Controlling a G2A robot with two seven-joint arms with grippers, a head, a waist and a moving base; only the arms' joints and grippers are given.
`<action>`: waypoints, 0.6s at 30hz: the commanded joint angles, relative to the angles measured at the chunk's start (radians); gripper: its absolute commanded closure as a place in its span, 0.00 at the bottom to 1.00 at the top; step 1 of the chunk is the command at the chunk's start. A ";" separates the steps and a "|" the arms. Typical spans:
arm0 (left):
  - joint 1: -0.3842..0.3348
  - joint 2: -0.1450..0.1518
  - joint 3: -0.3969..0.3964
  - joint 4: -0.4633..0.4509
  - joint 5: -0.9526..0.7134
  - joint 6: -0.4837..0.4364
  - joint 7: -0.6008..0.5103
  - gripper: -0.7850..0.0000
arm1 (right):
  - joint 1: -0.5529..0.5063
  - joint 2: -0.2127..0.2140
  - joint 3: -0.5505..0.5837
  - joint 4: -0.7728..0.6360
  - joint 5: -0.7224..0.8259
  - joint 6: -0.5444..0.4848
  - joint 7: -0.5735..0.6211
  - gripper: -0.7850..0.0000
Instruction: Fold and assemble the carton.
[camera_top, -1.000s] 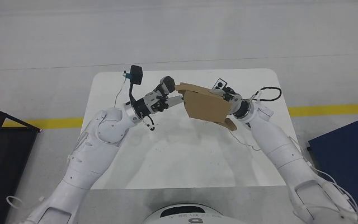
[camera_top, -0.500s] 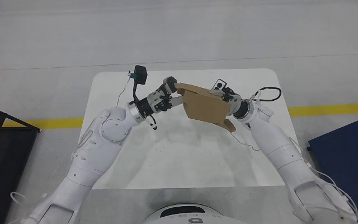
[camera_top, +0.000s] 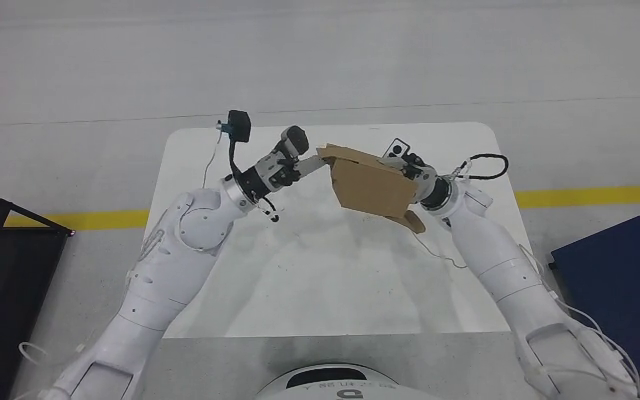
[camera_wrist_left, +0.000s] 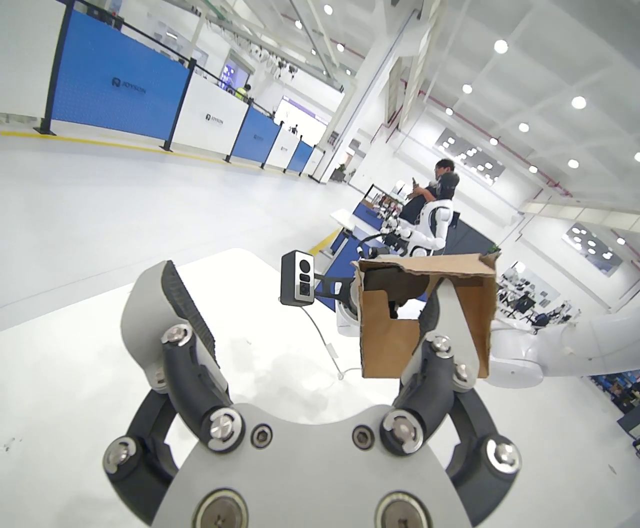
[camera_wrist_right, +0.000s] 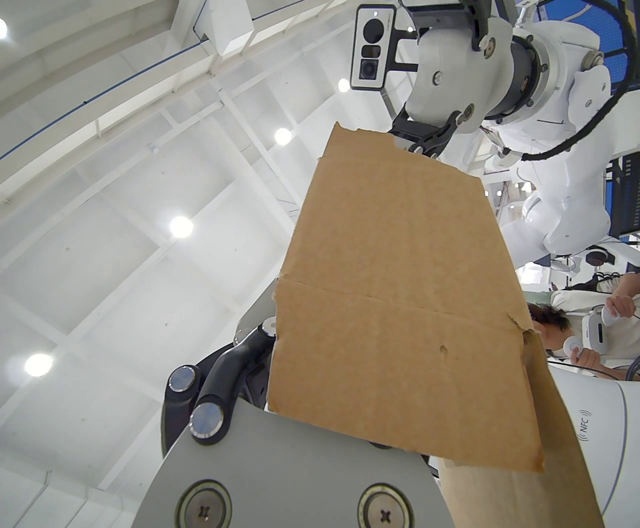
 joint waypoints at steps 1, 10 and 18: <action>0.005 0.000 -0.001 -0.001 -0.032 -0.049 0.001 0.00 | 0.000 -0.002 -0.001 0.001 -0.002 0.000 -0.003 1.00; -0.002 -0.004 0.003 -0.032 0.050 -0.057 -0.008 0.00 | 0.001 -0.008 0.001 0.003 -0.008 0.008 -0.004 1.00; -0.011 -0.020 0.040 -0.045 0.218 -0.003 0.079 0.00 | -0.005 -0.010 0.013 -0.001 -0.013 0.011 0.002 1.00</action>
